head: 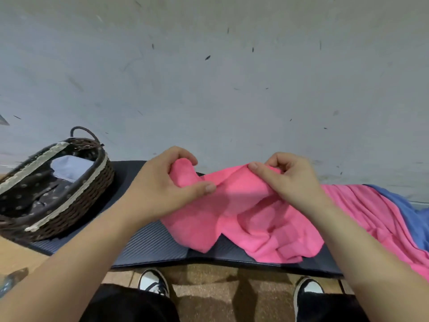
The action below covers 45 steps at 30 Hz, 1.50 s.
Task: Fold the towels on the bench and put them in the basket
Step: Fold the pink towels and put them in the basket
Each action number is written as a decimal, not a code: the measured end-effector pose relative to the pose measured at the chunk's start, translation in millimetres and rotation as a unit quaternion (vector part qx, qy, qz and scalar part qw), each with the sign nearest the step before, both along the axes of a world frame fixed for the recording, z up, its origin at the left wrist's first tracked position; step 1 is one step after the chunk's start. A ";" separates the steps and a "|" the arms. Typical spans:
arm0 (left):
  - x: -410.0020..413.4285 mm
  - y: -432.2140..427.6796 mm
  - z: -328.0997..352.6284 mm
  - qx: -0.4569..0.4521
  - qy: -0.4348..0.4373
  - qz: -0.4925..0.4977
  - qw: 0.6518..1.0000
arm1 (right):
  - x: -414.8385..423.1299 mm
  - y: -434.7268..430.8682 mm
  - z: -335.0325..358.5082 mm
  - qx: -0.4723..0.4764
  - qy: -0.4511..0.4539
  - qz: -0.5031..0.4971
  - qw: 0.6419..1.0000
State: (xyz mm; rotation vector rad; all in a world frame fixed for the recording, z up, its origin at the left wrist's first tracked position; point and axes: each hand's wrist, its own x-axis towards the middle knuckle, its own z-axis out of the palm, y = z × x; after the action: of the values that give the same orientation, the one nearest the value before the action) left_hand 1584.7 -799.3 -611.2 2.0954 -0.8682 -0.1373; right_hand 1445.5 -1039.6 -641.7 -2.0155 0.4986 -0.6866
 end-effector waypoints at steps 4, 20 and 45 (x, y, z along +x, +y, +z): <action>9.0 10.8 33.9 0.108 -0.174 0.026 0.978 | -15.4 -7.3 44.6 -0.042 0.140 0.084 0.986; 13.3 62.3 46.5 0.067 -0.075 0.030 0.994 | -72.8 -14.0 54.0 0.098 0.191 0.057 0.975; 208.6 22.2 -146.1 0.219 -0.072 0.165 0.959 | 139.0 -29.7 -141.8 -0.168 0.324 -0.069 0.929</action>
State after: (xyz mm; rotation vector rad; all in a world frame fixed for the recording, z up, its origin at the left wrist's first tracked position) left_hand 1793.2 -777.1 -757.2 2.6646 -0.5932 0.0026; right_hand 1584.5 -1069.4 -783.5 -2.5471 0.9670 -0.1656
